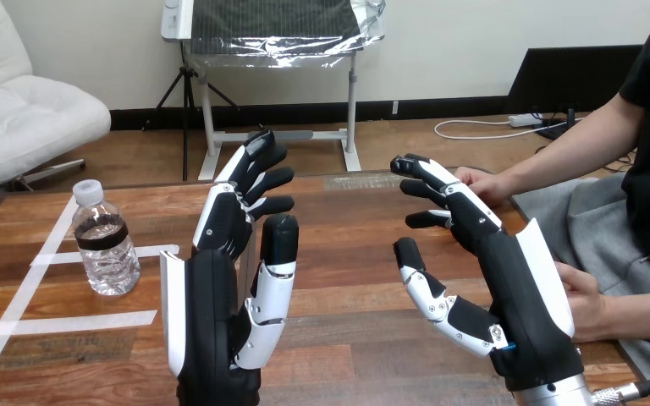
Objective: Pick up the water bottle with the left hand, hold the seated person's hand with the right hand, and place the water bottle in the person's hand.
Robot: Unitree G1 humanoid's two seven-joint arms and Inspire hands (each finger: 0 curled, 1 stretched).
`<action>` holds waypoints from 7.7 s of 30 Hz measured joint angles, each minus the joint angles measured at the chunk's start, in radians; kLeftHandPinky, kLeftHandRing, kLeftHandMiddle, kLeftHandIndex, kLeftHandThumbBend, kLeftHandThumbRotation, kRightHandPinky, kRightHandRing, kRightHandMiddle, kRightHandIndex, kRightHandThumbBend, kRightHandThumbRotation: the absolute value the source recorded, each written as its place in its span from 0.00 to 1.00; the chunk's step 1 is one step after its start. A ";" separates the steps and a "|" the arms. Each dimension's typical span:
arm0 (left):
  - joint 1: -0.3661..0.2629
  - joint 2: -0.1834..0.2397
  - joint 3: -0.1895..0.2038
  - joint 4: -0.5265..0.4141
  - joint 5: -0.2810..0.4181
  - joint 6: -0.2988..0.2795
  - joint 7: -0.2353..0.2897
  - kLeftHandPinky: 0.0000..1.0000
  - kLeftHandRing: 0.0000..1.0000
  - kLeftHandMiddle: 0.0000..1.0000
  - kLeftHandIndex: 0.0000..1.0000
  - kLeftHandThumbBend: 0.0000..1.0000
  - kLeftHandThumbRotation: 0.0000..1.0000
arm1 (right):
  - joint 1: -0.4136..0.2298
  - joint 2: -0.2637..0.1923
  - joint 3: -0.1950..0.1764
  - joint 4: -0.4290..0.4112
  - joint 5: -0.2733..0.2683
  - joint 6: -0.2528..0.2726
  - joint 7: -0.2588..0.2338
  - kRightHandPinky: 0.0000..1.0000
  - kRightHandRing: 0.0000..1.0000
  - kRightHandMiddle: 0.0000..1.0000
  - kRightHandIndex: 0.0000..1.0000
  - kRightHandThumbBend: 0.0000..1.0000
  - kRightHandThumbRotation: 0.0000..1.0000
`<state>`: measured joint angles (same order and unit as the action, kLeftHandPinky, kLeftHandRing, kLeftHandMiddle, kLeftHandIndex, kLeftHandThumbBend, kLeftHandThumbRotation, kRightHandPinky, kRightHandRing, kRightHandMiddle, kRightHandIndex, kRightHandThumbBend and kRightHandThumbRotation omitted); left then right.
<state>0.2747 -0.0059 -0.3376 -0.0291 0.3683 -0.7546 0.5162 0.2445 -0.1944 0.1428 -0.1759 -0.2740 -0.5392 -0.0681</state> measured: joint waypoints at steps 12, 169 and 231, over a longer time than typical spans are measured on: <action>0.000 0.000 0.000 0.000 -0.004 0.000 0.000 0.67 0.76 0.81 0.82 0.39 0.82 | 0.000 0.000 0.000 0.000 0.000 0.000 0.000 0.70 0.84 0.90 0.84 0.15 0.00; -0.789 0.349 0.343 0.959 0.033 0.691 -0.113 0.86 0.93 0.96 0.98 0.95 0.55 | -0.065 -0.001 -0.027 0.030 0.001 0.014 0.030 0.71 0.84 0.89 0.81 0.16 0.00; -0.867 0.365 0.249 1.101 0.075 0.750 -0.051 0.83 0.89 0.92 0.92 0.90 0.58 | -0.071 -0.009 -0.061 0.033 0.001 0.014 0.047 0.69 0.82 0.86 0.78 0.22 0.00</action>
<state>-0.5923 0.3593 -0.0883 1.0718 0.4429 -0.0049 0.4651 0.1734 -0.2029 0.0816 -0.1431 -0.2733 -0.5254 -0.0208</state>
